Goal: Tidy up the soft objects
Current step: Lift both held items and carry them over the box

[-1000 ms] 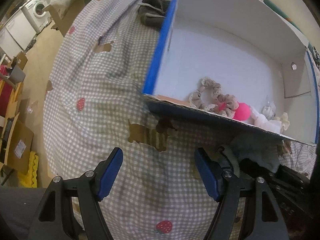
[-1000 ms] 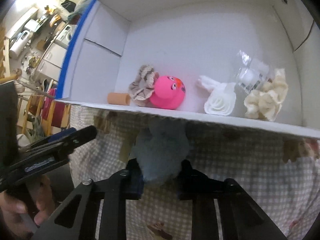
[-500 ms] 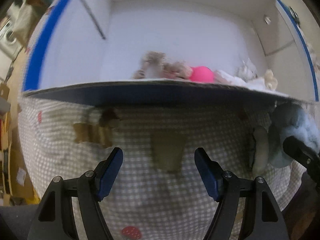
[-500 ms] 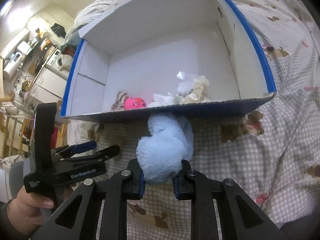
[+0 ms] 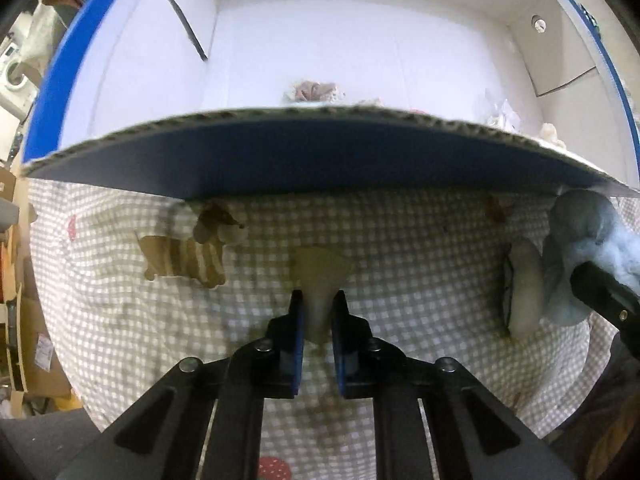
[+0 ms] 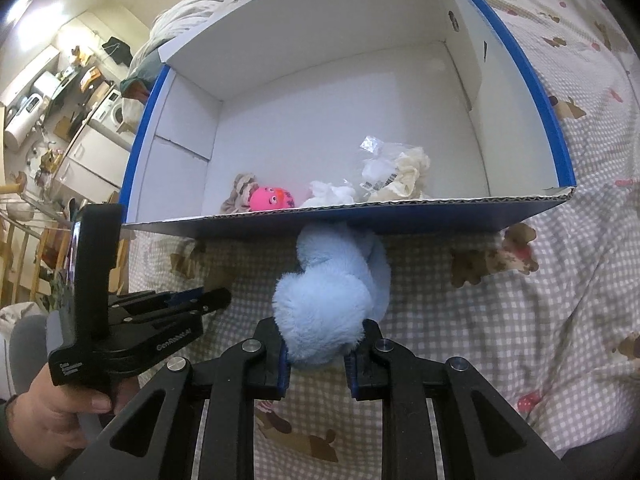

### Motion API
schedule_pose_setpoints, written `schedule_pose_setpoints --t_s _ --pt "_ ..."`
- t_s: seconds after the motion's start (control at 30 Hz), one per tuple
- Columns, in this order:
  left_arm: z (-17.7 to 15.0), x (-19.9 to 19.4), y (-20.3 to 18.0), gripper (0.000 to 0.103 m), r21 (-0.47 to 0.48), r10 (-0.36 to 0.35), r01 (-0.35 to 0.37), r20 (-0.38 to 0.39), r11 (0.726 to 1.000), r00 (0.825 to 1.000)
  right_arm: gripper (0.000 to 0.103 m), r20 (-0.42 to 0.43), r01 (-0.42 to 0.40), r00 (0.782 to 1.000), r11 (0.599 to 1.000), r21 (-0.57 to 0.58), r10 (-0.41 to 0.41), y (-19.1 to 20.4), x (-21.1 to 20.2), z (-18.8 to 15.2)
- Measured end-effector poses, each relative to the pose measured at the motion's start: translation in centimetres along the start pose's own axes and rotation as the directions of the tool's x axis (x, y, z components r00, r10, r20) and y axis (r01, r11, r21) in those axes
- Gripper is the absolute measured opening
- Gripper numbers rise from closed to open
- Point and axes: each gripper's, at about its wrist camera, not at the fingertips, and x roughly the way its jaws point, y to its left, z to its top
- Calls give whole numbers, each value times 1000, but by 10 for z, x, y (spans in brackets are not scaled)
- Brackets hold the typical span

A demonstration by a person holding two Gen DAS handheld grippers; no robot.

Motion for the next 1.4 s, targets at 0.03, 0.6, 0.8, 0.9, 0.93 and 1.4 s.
schedule_pose_setpoints --t_s 0.03,0.6,0.8,0.9,0.93,1.4 --pt "0 -1 1 11 -3 3 -3 5 1000 1000 23 0 2 1000 1000 -2 -2 0 0 0" --pt "-19 -37 38 11 -119 60 -51 74 992 995 23 5 4 1000 999 -54 -3 19 3 0" --pt "-32 -46 34 11 -96 69 -59 99 994 993 23 0 -30 1000 995 -94 30 29 -4 -5" --pt "-40 -62 37 11 -131 61 -49 95 990 994 23 14 -54 998 993 -106 56 34 -14 -6" --pt "-42 -68 38 11 -134 62 -48 103 990 993 23 18 -63 998 992 -109 65 36 -17 -7" --pt "-13 -151 30 11 -137 62 -23 289 990 955 23 181 -121 967 948 -294 179 58 -108 13"
